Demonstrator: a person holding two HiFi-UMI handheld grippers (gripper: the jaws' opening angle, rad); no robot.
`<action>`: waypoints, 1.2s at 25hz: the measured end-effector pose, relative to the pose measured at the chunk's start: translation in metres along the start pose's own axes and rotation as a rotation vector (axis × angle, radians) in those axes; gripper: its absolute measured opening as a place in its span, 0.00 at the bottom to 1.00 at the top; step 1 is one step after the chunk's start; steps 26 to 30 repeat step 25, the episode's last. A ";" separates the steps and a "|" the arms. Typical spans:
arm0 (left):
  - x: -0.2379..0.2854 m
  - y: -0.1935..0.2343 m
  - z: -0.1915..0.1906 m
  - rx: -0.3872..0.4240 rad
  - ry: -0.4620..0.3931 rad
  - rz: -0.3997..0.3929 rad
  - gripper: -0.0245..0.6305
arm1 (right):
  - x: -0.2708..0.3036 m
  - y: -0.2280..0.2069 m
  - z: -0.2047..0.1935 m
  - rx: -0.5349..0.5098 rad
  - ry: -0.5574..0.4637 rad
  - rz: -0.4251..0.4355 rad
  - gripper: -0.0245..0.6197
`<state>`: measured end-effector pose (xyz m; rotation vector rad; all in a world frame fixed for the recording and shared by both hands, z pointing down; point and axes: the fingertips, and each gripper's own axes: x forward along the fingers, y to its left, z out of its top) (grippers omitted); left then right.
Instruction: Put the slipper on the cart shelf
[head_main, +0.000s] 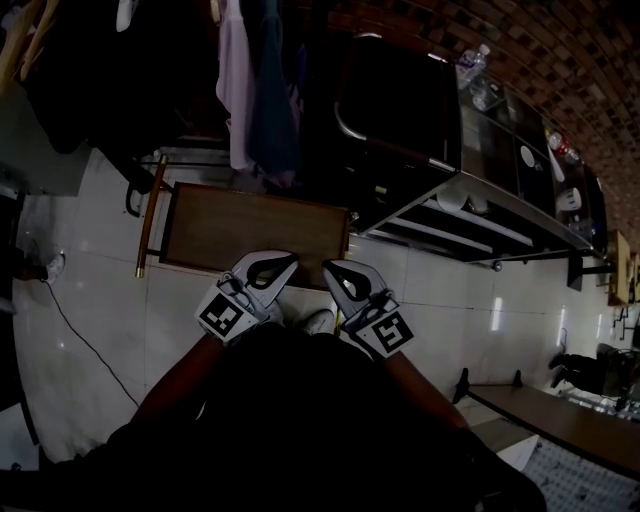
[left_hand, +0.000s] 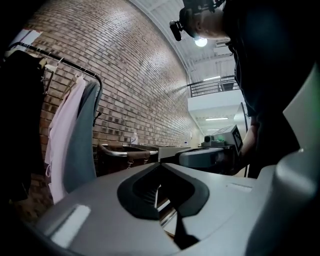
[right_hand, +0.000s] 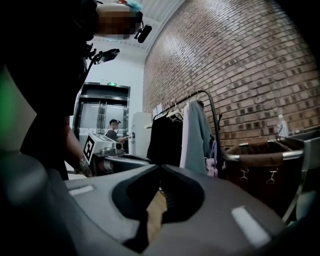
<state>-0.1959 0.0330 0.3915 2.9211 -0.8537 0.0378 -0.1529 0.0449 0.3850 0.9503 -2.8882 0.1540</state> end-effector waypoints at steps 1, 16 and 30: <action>0.003 -0.003 0.001 -0.004 0.001 -0.004 0.04 | -0.002 -0.001 0.002 0.002 0.000 0.003 0.04; 0.029 -0.030 -0.001 0.009 0.031 -0.041 0.04 | -0.024 -0.015 0.003 0.017 -0.027 -0.001 0.04; 0.042 -0.026 -0.006 0.011 0.039 -0.045 0.04 | -0.024 -0.030 -0.001 0.036 -0.025 -0.009 0.04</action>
